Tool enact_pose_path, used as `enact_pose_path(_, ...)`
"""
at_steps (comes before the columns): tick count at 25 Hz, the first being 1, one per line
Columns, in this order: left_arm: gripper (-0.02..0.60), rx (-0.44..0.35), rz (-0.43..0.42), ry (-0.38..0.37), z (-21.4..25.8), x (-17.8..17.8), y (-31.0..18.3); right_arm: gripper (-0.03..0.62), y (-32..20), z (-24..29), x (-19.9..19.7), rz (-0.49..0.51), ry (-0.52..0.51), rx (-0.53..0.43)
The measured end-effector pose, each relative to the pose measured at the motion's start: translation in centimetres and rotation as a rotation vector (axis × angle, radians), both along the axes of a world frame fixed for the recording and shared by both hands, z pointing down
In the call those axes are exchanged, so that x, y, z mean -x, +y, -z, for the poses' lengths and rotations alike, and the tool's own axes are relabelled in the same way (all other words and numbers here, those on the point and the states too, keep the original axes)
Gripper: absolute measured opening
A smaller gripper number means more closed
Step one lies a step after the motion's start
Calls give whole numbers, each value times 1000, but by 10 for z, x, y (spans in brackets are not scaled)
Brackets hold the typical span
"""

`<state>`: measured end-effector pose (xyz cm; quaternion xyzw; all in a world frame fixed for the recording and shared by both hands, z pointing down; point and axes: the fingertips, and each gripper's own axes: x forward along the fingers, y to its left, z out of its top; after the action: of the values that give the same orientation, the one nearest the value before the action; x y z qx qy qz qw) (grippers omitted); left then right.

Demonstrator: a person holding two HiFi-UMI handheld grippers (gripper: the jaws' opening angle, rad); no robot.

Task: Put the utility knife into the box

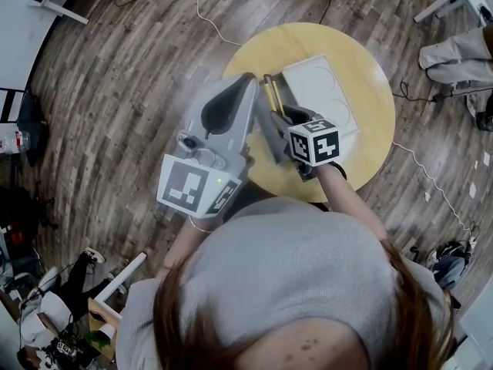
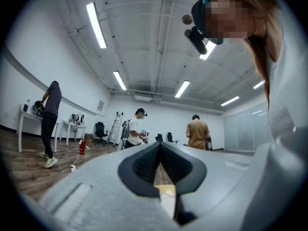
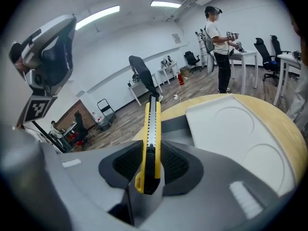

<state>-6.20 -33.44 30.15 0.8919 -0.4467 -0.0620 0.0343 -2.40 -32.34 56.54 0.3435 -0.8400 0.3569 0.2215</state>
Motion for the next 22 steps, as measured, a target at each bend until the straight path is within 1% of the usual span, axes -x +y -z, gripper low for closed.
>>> enact_pose_path(7, 2, -4, 7, -5, 1, 3, 1, 120, 4, -32, 1, 19, 73, 74)
enact_pose_path(14, 2, -1, 8, 2, 1, 5, 0, 120, 8, -46, 4, 22, 102, 139)
enact_pose_path(19, 2, -2, 17, 9, 2, 7, 1, 120, 13, -58, 5, 9, 128, 213)
enact_pose_path(22, 2, -1, 21, 13, 1, 8, 2, 120, 16, -65, 5, 9, 153, 230)
